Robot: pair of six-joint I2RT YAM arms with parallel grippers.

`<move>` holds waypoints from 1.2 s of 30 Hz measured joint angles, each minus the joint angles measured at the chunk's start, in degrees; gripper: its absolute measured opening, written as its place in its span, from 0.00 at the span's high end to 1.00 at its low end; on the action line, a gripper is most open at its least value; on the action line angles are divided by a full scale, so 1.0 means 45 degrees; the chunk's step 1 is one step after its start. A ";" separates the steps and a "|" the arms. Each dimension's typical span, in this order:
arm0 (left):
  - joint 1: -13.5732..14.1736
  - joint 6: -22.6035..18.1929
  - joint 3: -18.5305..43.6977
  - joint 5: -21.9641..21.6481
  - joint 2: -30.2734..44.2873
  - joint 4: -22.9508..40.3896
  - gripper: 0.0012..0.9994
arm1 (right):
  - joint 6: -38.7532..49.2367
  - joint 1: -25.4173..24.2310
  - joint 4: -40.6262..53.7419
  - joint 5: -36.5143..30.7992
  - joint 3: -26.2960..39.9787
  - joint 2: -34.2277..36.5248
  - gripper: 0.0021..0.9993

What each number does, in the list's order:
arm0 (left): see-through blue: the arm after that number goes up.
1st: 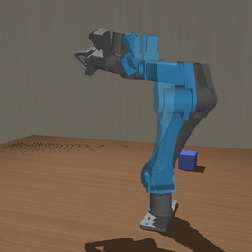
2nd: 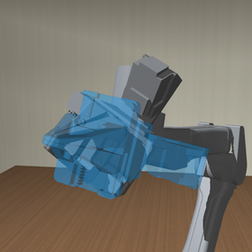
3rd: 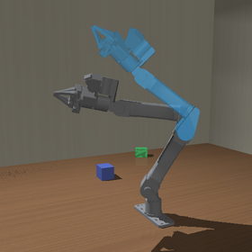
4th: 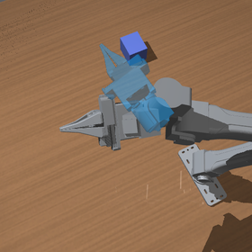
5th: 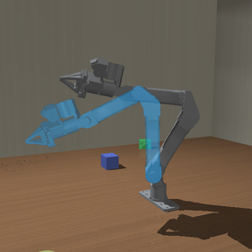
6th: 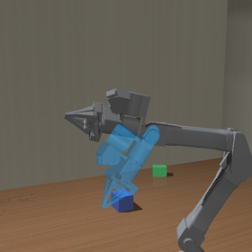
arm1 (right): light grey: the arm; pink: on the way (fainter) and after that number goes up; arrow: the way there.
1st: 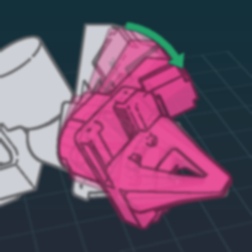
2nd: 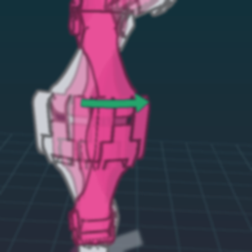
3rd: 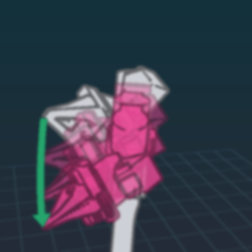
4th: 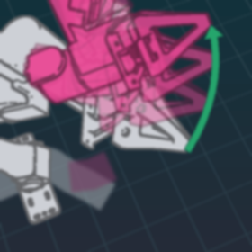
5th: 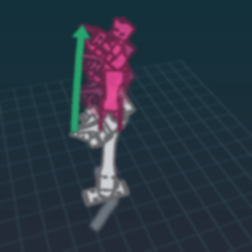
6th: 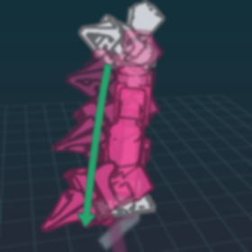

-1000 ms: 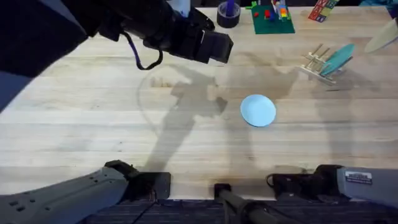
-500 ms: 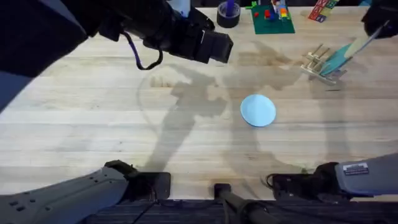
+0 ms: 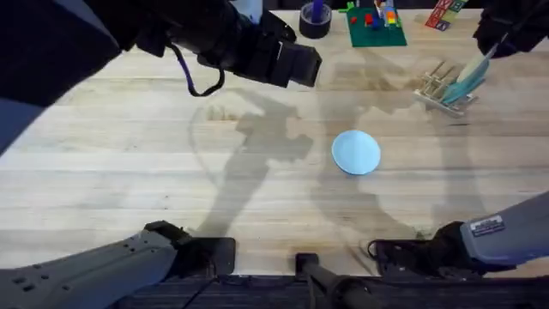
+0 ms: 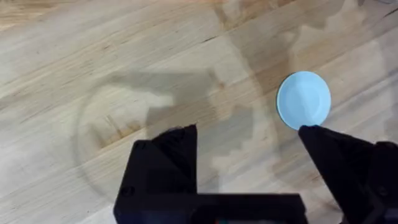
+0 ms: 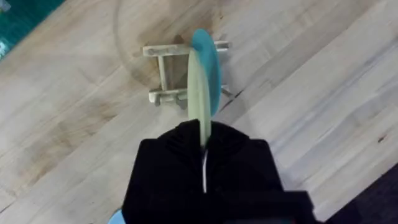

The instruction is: Pick up the plates from the table one by one and place each into a slot on the dish rack.

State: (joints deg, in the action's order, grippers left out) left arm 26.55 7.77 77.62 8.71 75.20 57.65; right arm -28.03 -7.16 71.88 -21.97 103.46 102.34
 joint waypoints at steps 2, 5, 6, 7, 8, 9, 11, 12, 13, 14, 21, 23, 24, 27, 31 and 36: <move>0.0000 0.0000 0.0000 0.0000 0.0000 0.0000 0.01 | 0.0000 0.0000 -0.0145 0.0018 0.0000 0.0069 0.97; 0.0000 0.0001 0.0000 0.0000 0.0000 0.0000 0.01 | 0.0000 0.0000 -0.0402 0.0060 0.0000 0.0127 0.97; 0.0000 0.0004 0.0000 0.0000 0.0000 0.0000 0.01 | 0.0000 0.0000 -0.0433 0.0081 0.0000 0.0147 0.97; 0.0000 0.0005 0.0000 0.0000 0.0000 0.0000 0.00 | 0.0000 -0.0005 -0.0453 0.0091 0.0000 0.0159 0.97; 0.0000 0.0005 0.0000 0.0000 0.0000 0.0000 0.00 | 0.0000 -0.0010 -0.0465 0.0087 0.0000 0.0181 0.97; 0.0000 0.0000 0.0000 0.0000 0.0000 0.0000 0.01 | 0.0000 -0.0020 -0.0471 0.0091 0.0000 0.0211 0.97; 0.0000 0.0002 0.0000 0.0000 0.0000 0.0000 0.01 | 0.0000 -0.0052 -0.0495 0.0091 0.0000 0.0312 0.97; 0.0000 0.0005 0.0000 0.0000 0.0000 0.0000 0.01 | -0.0005 -0.0063 -0.0500 0.0091 0.0000 0.0390 0.97; 0.0000 0.0001 0.0000 0.0000 0.0000 0.0000 0.01 | 0.0000 -0.0083 -0.0495 0.0091 0.0000 0.0489 0.97; 0.0000 0.0002 0.0000 0.0000 0.0000 0.0000 0.01 | 0.0000 -0.0100 -0.0500 0.0091 0.0000 0.0599 0.97; 0.0000 0.0001 0.0000 0.0000 0.0000 0.0000 0.01 | -0.0005 -0.0131 -0.0588 0.0092 0.0000 0.1206 0.97; 0.0000 0.0005 0.0000 0.0000 0.0000 0.0000 0.01 | -0.0005 -0.0131 -0.0629 0.0091 0.0000 0.1225 0.97; 0.0000 0.0008 0.0000 0.0000 0.0000 0.0005 0.01 | -0.0005 -0.0131 -0.0645 0.0091 0.0000 0.1230 0.97; 0.0000 0.0005 0.0000 0.0000 0.0000 0.0005 0.01 | -0.0005 -0.0131 -0.0665 0.0091 0.0000 0.1253 0.97; 0.0000 0.0005 0.0000 0.0000 0.0000 0.0005 0.01 | -0.0005 -0.0131 -0.0670 0.0091 0.0000 0.1544 0.97; 0.0000 0.0005 0.0000 0.0000 0.0000 0.0005 0.01 | -0.0005 -0.0131 -0.0685 0.0093 0.0000 0.2008 0.97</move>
State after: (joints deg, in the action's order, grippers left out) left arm 26.55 7.79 77.62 8.71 75.20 57.67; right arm -28.05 -7.75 68.79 -21.55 103.46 111.38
